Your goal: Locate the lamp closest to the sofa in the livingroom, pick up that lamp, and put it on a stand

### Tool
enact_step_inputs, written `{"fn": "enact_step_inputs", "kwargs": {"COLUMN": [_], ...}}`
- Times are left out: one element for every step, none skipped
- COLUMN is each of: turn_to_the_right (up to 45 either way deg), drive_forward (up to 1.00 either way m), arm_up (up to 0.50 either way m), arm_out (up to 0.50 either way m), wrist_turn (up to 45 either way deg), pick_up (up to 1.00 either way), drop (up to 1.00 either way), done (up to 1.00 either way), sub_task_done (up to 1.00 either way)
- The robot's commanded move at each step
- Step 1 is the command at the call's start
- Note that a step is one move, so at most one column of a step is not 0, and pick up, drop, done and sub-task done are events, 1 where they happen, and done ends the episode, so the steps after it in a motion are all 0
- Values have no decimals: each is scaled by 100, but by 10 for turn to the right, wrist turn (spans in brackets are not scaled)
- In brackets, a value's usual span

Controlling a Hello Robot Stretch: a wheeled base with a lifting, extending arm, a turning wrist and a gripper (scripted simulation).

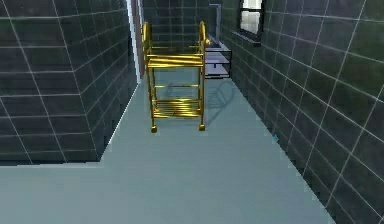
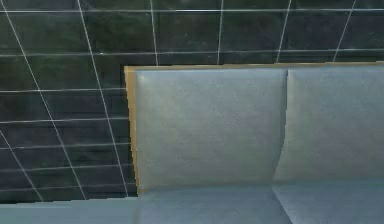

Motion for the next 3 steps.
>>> {"fn": "enact_step_inputs", "kwargs": {"turn_to_the_right": [0, 180, 0], "drive_forward": [30, 0, 100], "arm_up": [0, 0, 0], "arm_out": [0, 0, 0], "wrist_turn": [0, 0, 0], "pick_up": [0, 0, 0], "drop": [0, 0, 0], "done": [0, 0, 0], "sub_task_done": [0, 0, 0]}}
